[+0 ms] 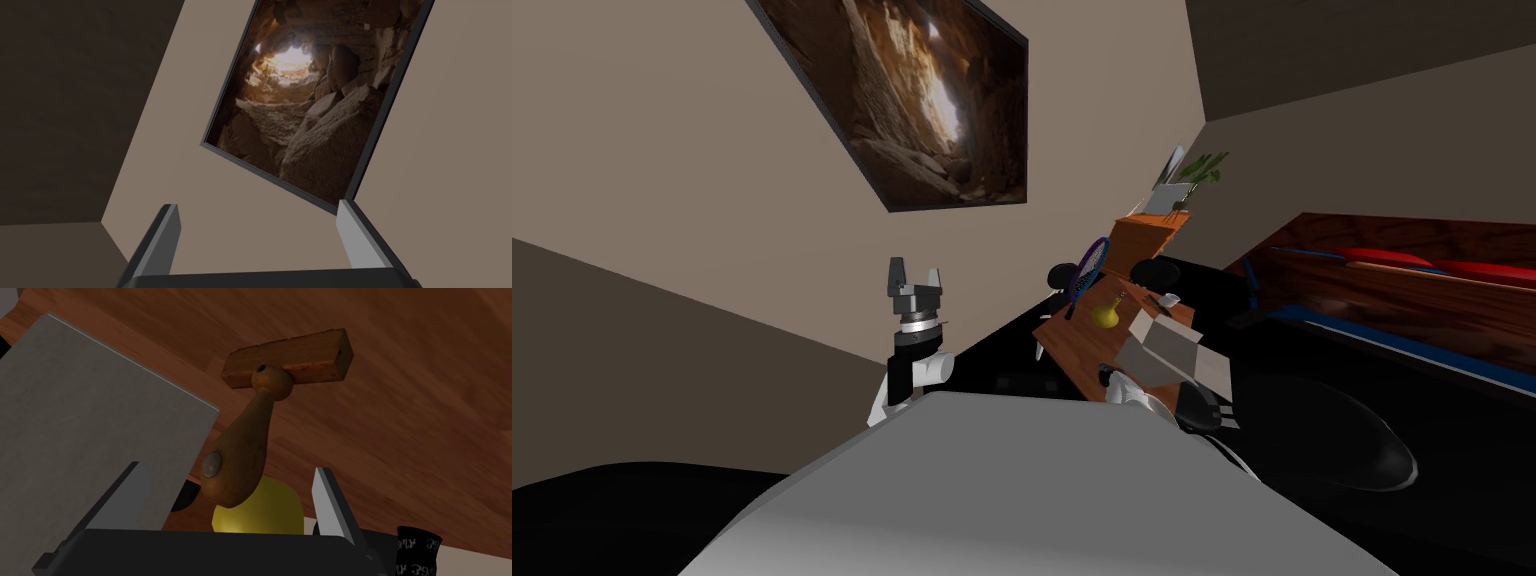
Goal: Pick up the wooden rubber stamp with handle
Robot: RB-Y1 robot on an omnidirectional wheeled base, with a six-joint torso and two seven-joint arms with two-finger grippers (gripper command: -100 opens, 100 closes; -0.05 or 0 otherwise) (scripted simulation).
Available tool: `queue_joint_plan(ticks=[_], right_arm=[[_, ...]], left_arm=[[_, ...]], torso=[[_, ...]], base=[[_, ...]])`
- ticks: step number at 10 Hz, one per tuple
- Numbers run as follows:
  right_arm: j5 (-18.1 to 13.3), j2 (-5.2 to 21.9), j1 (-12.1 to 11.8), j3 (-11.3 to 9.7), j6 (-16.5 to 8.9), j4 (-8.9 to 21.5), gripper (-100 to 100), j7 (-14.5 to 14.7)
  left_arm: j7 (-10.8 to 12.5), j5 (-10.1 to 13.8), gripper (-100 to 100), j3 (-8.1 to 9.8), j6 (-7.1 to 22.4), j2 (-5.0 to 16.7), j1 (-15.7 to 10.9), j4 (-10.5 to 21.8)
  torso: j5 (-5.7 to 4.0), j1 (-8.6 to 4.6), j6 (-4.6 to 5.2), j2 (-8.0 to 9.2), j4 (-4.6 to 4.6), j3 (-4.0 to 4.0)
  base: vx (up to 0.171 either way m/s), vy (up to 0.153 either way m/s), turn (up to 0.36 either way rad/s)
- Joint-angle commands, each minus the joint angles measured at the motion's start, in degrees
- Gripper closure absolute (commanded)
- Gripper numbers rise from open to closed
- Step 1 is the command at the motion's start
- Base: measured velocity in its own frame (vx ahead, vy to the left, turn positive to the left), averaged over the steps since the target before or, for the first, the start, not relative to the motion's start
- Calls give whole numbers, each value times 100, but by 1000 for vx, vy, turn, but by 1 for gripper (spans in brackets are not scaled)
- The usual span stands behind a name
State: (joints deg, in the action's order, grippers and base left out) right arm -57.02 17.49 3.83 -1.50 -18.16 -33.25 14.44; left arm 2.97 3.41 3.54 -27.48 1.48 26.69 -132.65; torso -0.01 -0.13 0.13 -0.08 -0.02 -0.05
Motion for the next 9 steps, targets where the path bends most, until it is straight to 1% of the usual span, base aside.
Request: queue_joint_plan(ticks=[1,5,6,7,8,9], right_arm=[[0,0,0,0,0,0,100,0],[1,4,8,1,2,-5,100,0],[0,4,8,0,2,-5,0,1],[205,130,92,-15,90,126,100,102],[284,194,135,-20,140,193,100,133],[440,322,221,-30,239,327,100,195]], left_arm=[[0,0,0,0,0,0,0,0],[0,0,0,0,0,0,0,0],[0,0,0,0,0,0,0,0],[0,0,0,0,0,0,0,0],[0,0,0,-1,0,-1,-1,0],[0,0,0,-1,0,-1,-1,0]], torso=[[0,0,0,0,0,0],[-5,3,2,6,-4,1],[-5,2,2,6,-4,1],[-5,2,2,6,-4,1],[-2,17,2,15,-2,6],[-3,32,2,23,-3,9]], base=[[0,0,0],[0,0,0],[0,0,0],[-37,58,42],[-61,99,29],[-55,103,29]])
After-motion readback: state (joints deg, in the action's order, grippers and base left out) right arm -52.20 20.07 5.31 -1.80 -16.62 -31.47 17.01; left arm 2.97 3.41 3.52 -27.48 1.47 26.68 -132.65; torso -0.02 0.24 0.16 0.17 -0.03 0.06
